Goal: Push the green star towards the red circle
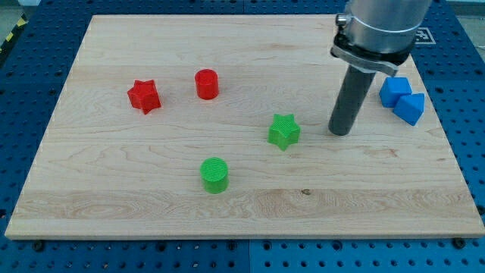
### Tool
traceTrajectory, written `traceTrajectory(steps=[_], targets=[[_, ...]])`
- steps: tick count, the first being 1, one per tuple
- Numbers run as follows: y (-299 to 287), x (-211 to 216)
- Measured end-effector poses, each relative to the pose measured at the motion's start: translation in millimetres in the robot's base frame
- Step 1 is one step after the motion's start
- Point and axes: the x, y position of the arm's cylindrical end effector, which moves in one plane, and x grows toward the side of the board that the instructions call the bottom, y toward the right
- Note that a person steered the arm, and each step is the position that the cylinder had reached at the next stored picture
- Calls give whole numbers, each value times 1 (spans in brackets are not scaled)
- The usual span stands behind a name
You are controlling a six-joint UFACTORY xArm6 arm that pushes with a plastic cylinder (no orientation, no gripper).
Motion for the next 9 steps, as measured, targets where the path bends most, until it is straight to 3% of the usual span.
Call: traceTrajectory(steps=[9], targets=[[-59,23]])
